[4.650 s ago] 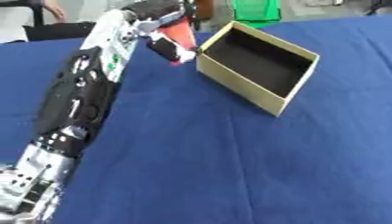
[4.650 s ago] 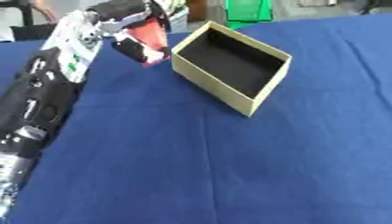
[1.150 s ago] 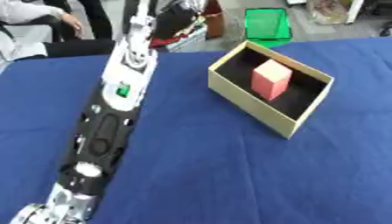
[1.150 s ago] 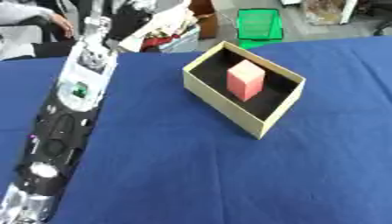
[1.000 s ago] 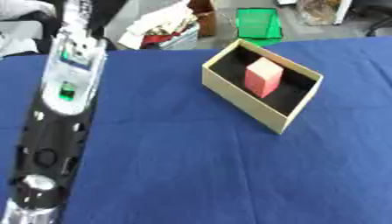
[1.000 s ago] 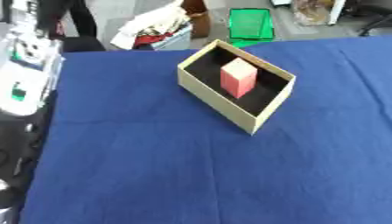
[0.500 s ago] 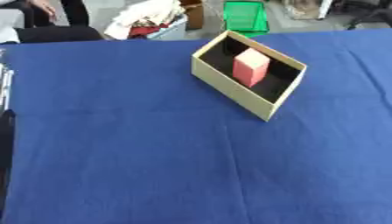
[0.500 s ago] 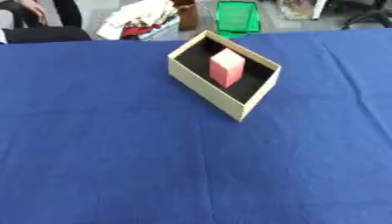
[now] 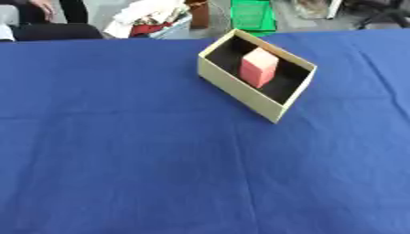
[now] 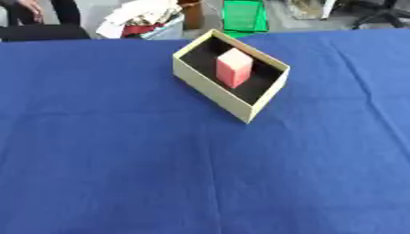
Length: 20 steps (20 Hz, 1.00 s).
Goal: Pick up objects on the table and place them in the box.
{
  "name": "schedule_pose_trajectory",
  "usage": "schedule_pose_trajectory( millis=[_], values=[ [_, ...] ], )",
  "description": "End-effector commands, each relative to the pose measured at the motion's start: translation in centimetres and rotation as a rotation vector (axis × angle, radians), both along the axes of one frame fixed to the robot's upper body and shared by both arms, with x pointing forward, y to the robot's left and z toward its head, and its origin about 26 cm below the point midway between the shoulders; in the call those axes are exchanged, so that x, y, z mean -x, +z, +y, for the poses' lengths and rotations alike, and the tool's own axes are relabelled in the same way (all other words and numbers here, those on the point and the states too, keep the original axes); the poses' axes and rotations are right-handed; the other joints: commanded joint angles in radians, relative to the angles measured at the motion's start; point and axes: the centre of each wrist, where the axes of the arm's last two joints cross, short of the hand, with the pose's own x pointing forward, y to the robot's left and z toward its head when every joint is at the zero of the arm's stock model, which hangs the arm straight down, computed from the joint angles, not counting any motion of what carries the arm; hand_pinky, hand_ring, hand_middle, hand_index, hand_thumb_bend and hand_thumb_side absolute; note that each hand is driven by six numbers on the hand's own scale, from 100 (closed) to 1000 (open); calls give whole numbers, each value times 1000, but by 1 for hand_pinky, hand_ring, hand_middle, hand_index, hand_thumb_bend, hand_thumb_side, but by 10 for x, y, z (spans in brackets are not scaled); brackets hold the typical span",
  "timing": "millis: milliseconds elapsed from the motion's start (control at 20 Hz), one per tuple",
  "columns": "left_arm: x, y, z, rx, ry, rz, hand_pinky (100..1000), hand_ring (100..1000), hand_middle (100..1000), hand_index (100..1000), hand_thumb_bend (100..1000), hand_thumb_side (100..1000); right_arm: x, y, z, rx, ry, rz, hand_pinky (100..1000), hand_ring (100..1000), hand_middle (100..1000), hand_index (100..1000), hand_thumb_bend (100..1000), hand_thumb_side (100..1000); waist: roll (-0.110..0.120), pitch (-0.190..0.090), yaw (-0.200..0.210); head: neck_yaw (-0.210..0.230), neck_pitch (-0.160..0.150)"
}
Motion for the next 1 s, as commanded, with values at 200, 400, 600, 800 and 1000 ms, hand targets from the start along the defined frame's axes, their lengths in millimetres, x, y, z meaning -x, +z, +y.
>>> schedule_pose_trajectory(
  millis=[200, 400, 600, 800, 1000],
  values=[
    [9, -12, 10, 13, -34, -23, 758, 721, 733, 905, 133, 882, 5, 9, -6, 30, -32, -36, 765, 756, 802, 792, 100, 850, 1, -21, 15, -19, 14],
    [13, -24, 14, 22, -50, -24, 761, 721, 736, 910, 144, 901, 5, 8, -8, 29, -39, -32, 764, 757, 802, 792, 100, 852, 4, -21, 24, -29, 22],
    [15, -33, 16, 33, -58, -9, 762, 722, 738, 916, 141, 912, 6, 6, -8, 27, -46, -29, 763, 759, 802, 791, 100, 856, 7, -19, 27, -38, 25],
    [16, -38, 17, 47, -64, -6, 763, 721, 737, 916, 145, 915, 6, 5, -9, 25, -51, -27, 762, 759, 802, 790, 100, 856, 10, -17, 31, -43, 17],
    [17, -40, 17, 51, -67, -3, 764, 721, 737, 916, 147, 917, 6, 5, -10, 25, -56, -26, 761, 759, 802, 790, 100, 857, 10, -14, 33, -49, 9]
  ],
)
